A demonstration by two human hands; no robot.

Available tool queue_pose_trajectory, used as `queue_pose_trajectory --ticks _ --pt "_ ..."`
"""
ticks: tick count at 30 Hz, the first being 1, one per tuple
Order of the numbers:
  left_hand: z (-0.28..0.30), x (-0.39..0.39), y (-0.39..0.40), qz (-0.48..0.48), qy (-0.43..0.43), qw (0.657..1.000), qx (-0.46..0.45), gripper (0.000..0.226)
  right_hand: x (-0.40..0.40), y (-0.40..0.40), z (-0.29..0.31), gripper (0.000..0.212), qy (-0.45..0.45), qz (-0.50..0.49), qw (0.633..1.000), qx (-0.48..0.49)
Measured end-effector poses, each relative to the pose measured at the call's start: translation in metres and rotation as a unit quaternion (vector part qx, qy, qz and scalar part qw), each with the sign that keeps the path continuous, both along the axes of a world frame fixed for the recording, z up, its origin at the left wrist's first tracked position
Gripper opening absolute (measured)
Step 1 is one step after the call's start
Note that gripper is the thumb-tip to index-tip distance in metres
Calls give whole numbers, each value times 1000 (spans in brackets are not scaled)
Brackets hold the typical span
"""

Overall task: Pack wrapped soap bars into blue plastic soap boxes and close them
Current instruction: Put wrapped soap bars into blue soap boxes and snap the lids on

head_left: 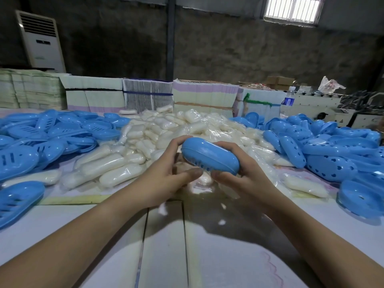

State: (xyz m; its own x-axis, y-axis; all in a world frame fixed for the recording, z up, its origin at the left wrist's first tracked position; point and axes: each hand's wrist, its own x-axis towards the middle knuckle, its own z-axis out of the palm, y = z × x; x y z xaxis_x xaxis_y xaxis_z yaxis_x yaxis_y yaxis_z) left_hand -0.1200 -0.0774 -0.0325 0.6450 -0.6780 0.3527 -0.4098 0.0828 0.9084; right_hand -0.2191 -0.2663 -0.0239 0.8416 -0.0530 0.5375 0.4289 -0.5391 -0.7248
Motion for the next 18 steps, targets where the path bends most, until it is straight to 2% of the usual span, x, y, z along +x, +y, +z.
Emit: queue_pose_trajectory --ticks 2,4,11,15,18 --pt "1 3 6 33 -77 996 18 52 -1 -2 -1 46 5 -10 1000 0" --pt "2 5 9 49 -113 992 27 44 -2 -2 0 46 1 -34 999 -13" --pt "1 7 9 84 -163 983 33 44 -5 -7 5 45 -89 -109 977 -158" --pt "1 10 9 97 -196 975 29 44 -6 -6 7 44 -100 -117 971 -181" --pt "-1 10 9 103 -220 970 31 44 -6 -7 6 43 -71 -105 978 -166"
